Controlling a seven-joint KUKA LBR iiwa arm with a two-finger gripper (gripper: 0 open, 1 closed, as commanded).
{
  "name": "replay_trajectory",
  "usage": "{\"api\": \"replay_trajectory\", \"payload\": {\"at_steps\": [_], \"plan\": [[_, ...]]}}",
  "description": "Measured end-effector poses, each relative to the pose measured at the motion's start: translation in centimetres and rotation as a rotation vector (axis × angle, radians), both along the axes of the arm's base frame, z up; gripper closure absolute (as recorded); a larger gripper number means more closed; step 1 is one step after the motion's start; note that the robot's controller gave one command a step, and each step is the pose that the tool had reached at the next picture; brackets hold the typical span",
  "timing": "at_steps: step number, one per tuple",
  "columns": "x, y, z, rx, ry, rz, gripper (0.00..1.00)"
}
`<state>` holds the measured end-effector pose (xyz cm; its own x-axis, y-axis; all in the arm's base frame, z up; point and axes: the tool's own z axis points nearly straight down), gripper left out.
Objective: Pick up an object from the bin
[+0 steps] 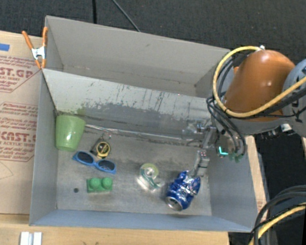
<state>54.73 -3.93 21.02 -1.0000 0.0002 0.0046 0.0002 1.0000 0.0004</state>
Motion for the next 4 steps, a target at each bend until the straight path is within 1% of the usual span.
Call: {"api": "replay_trajectory", "payload": {"at_steps": [1, 2, 3, 4], "plan": [[-2.4, -2.4, -11.7, 0.001, 0.003, 0.159, 0.0], [-5.8, -1.6, -13.6, -0.004, -0.01, 0.073, 0.0], [0.5, -7.8, -6.3, -0.003, -0.013, -0.172, 0.0], [-3.8, -0.3, -12.7, 0.003, -0.001, 0.119, 0.0]]}}
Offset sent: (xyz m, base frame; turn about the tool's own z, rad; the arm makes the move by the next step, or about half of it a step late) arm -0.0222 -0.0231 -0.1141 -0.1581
